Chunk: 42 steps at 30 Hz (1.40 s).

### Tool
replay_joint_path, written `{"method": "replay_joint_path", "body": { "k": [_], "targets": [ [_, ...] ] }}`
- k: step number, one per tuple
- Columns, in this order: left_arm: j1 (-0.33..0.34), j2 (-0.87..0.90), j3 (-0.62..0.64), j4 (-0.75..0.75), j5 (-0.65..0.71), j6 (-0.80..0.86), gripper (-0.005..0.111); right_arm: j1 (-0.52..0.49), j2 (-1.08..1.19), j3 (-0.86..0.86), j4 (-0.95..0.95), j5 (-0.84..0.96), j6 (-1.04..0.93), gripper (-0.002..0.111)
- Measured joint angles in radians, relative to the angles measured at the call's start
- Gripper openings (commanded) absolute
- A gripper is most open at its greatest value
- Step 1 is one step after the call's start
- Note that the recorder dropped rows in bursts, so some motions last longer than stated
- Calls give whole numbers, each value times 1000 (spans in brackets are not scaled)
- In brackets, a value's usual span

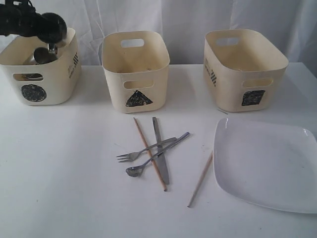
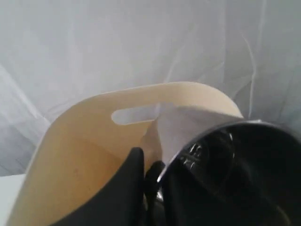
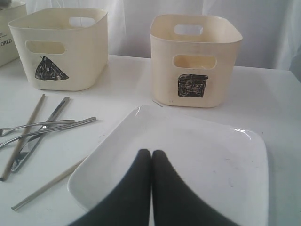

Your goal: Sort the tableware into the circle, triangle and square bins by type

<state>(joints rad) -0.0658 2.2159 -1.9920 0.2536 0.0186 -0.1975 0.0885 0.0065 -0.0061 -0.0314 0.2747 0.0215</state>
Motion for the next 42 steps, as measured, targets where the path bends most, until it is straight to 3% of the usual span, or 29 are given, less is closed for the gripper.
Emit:
{"method": "replay_joint_path", "body": {
  "k": [3, 11, 19, 27, 29, 36, 42],
  "targets": [
    [0, 84, -43, -2, -11, -19, 48, 0, 0, 0, 0, 0, 0, 0],
    [8, -15, -36, -3, 85, -30, 49, 0, 0, 0, 0, 0, 0, 0],
    [12, -211, 173, -3, 96, -30, 49, 0, 0, 0, 0, 0, 0, 0],
    [12, -489, 534, -6, -12, -31, 48, 0, 0, 0, 0, 0, 0, 0],
    [12, -572, 629, -6, -46, -33, 42, 0, 0, 0, 0, 0, 0, 0],
    [12, -846, 889, -6, -93, -57, 0, 0, 0, 0, 0, 0, 0, 0],
    [12, -1171, 1116, -6, -83, -96, 0, 0, 0, 0, 0, 0, 0, 0]
  ]
}}
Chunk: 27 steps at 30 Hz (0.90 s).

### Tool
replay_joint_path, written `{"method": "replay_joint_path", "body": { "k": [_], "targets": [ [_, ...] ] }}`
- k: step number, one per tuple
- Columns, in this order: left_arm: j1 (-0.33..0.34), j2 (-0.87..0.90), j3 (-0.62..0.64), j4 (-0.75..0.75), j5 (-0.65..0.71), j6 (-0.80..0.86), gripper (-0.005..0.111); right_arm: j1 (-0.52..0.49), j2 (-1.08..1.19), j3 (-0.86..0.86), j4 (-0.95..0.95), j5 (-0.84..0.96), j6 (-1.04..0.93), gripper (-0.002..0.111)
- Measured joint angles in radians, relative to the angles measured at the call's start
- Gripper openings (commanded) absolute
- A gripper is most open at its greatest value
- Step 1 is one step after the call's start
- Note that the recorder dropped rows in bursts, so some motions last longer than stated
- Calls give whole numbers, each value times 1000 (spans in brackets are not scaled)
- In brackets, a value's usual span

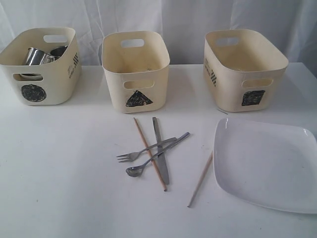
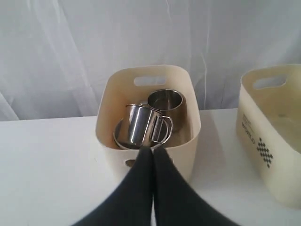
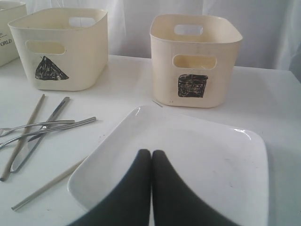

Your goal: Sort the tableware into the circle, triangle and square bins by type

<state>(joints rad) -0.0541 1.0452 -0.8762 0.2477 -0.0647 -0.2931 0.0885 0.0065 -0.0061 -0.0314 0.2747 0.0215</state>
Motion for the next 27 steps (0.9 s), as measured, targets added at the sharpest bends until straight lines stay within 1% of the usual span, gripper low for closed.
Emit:
{"method": "replay_joint_path", "body": {
  "k": [4, 6, 10, 15, 18, 20, 23, 25, 27],
  "targets": [
    [0, -217, 130, 0, 58, -22, 0, 0, 0, 0, 0, 0, 0, 0],
    [0, -332, 176, 0, 123, -48, 0, 0, 0, 0, 0, 0, 0, 0],
    [0, -506, 216, -7, 280, -115, 0, 0, 0, 0, 0, 0, 0, 0],
    [5, -609, 224, -39, 517, -163, 0, 0, 0, 0, 0, 0, 0, 0],
    [5, -634, 227, -39, 616, -157, 0, 0, 0, 0, 0, 0, 0, 0],
    [5, -641, 227, -39, 656, -117, 0, 0, 0, 0, 0, 0, 0, 0],
    [5, -641, 227, -41, 676, 3, 0, 0, 0, 0, 0, 0, 0, 0],
    [5, -641, 229, -55, 679, 99, 0, 0, 0, 0, 0, 0, 0, 0],
    [5, -643, 253, -80, 640, 173, 0, 0, 0, 0, 0, 0, 0, 0]
  ]
}}
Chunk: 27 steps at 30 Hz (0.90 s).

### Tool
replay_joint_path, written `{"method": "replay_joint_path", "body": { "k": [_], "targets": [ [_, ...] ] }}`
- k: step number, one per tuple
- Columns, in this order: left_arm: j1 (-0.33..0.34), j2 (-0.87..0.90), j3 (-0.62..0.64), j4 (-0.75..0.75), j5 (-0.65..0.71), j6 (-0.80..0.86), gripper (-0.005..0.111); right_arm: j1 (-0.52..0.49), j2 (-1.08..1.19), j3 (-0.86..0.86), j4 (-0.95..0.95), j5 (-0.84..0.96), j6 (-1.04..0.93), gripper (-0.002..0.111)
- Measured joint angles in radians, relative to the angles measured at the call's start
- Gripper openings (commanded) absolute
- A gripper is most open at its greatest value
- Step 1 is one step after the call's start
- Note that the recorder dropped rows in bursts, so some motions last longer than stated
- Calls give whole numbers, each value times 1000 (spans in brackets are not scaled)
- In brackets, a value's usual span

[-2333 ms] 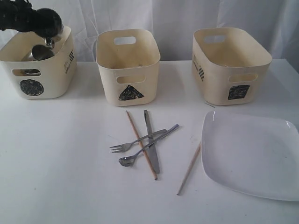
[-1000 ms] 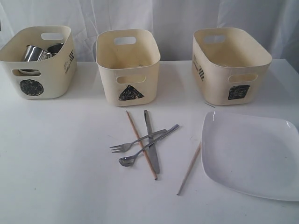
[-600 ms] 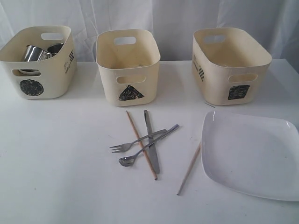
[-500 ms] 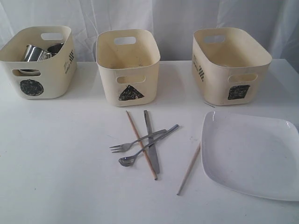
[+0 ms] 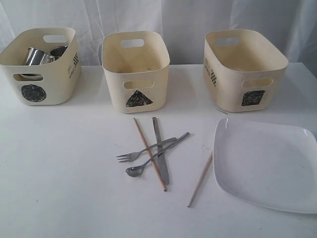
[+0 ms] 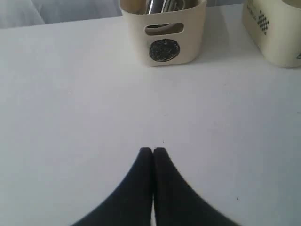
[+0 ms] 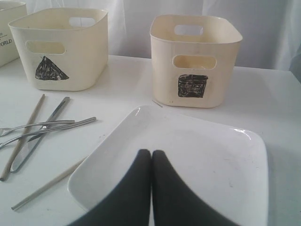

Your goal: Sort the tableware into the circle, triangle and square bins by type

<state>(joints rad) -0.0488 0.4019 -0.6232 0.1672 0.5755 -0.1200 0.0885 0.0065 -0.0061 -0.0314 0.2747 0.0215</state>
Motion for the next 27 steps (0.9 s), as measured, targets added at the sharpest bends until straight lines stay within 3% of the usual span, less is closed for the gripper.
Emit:
{"method": "replay_joint_path", "body": {
  "k": [3, 9, 11, 14, 21, 27],
  "targets": [
    [0, -15, 119, -47, -170, 52, 0, 0, 0, 0, 0, 0, 0, 0],
    [0, -105, 506, -97, -761, 68, 0, 0, 0, 0, 0, 0, 0, 0],
    [0, -137, 585, -97, -868, 63, 0, 0, 0, 0, 0, 0, 0, 0],
    [0, -191, 614, -97, -865, 23, 0, 0, 0, 0, 0, 0, 0, 0],
    [0, -364, 620, -97, -631, -5, 0, 0, 0, 0, 0, 0, 0, 0],
    [0, -393, 620, -97, -563, -5, 0, 0, 0, 0, 2, 0, 0, 0]
  ]
}}
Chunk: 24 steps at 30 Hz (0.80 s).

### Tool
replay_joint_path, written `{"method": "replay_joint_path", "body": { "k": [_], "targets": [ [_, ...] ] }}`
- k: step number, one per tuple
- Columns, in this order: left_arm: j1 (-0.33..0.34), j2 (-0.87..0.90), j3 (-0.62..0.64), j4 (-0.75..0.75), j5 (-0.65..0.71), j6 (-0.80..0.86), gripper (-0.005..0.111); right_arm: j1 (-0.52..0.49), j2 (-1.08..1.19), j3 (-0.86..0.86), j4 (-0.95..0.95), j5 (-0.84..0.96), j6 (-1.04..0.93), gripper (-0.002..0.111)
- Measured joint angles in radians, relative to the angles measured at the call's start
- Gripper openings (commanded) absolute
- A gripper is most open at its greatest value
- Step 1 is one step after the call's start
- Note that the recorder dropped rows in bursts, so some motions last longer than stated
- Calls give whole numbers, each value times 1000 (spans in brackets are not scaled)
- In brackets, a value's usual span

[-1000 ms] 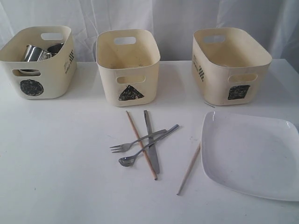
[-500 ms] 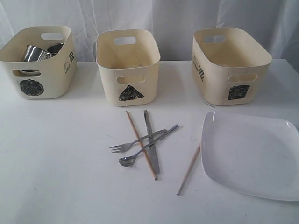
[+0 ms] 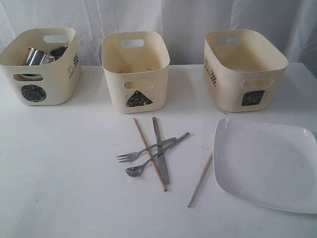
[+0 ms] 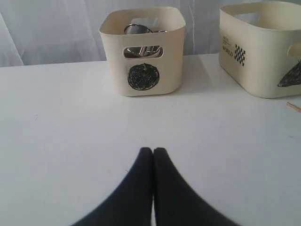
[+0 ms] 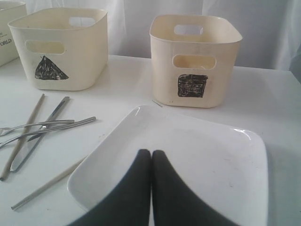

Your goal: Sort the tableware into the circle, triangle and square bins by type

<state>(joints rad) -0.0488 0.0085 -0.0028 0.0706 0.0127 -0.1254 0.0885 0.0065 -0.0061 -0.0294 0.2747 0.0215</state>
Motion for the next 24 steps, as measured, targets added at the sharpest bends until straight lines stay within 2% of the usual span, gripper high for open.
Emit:
{"method": "replay_joint_path", "body": {
  "k": [8, 24],
  "targets": [
    [0, -4, 0, 0, 16, 67, 0, 0, 0, 0, 0, 0, 0, 0],
    [0, -4, 0, 0, 26, 79, 0, 0, 0, 0, 0, 0, 0, 0]
  ]
}}
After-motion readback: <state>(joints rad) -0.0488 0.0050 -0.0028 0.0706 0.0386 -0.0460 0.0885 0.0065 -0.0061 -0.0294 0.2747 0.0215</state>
